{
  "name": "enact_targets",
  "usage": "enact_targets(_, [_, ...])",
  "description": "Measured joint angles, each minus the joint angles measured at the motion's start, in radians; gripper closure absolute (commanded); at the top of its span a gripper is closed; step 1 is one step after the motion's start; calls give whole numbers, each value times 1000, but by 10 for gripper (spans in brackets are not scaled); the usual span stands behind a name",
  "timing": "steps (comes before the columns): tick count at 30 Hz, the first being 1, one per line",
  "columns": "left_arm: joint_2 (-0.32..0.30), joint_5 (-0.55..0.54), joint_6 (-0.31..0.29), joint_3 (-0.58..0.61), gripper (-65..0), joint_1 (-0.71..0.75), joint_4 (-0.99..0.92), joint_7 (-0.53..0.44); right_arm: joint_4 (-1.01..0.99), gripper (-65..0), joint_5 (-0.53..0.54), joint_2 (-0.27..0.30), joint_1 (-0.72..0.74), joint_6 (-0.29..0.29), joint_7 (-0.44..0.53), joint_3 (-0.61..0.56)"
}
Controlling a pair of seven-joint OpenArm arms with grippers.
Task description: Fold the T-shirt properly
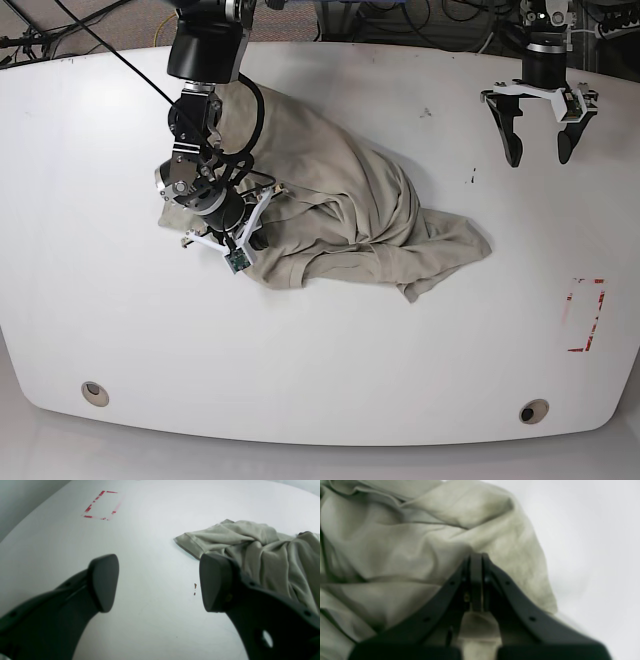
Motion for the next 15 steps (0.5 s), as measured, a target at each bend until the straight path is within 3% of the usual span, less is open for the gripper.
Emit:
enact_targets(10, [0, 3, 0, 16, -475, -10, 0, 8, 114, 0, 4, 3, -5, -1, -39, 2])
enact_targets(15, [0, 4, 3, 10, -475, -9, -1, 22, 131, 0, -4, 6, -14, 1, -111, -4])
